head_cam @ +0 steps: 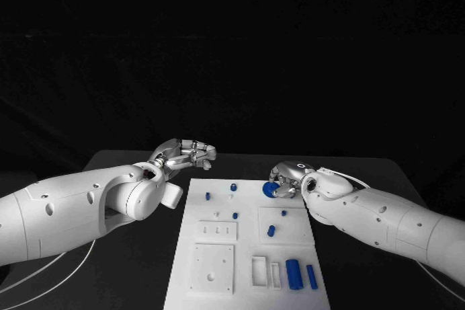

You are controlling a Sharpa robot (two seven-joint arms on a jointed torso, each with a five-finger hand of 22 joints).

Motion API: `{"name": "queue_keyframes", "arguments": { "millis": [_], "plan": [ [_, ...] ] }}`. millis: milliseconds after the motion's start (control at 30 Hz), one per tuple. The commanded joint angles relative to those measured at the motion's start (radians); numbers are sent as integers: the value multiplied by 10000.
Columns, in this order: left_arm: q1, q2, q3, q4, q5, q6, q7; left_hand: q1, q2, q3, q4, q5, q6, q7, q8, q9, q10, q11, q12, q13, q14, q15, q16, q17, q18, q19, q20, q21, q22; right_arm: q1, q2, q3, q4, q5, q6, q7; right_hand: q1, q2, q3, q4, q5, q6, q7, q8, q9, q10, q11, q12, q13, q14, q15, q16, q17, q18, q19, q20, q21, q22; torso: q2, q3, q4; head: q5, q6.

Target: Assemble the parts on the task board

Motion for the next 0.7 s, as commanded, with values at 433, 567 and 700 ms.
{"name": "queue_keyframes", "arguments": {
  "millis": [433, 567, 700],
  "plan": [
    [13, -30, 9, 31, -30, 10, 94, -107, 22, 4, -83, -9, 5, 51, -47, 16, 20, 22, -53, 12, -79, -2, -69, -13, -43, -47, 17, -70, 139, 6, -137, -100, 1140, -2515, -1149, -1030, 85, -559, 488, 557, -540, 928, -52, 67, 81, 377, -108, 202, 26, 98, -153, -99, 180, 1014, 155, -119, 114, 127, 2, -7, 2, 28, 69],
    [13, -54, 10, 46, -31, 1, 98, -105, 24, 10, -90, -5, 5, 51, -49, 17, 21, 22, -57, 13, -79, -2, -69, -13, -43, -48, 17, -70, 139, 11, -129, -100, 1541, -3003, -1330, -1273, 190, -694, 707, 740, -807, 966, -66, 63, 92, 425, -120, 212, 10, 114, -164, -129, 220, 1014, 190, -143, 138, 129, 5, -8, 5, 46, 64],
    [14, -56, 11, 65, -31, -6, 100, -104, 23, 13, -94, -3, 5, 51, -50, 18, 21, 22, -59, 14, -79, -2, -70, -13, -43, -48, 17, -71, 139, 11, -30, -101, 1833, -3308, -1374, -1397, 242, -821, 868, 905, -988, 987, -71, 53, 96, 454, -126, 216, -2, 130, -171, -151, 251, 1014, 217, -151, 163, 133, 11, -6, 9, 75, 72]
  ]
}}
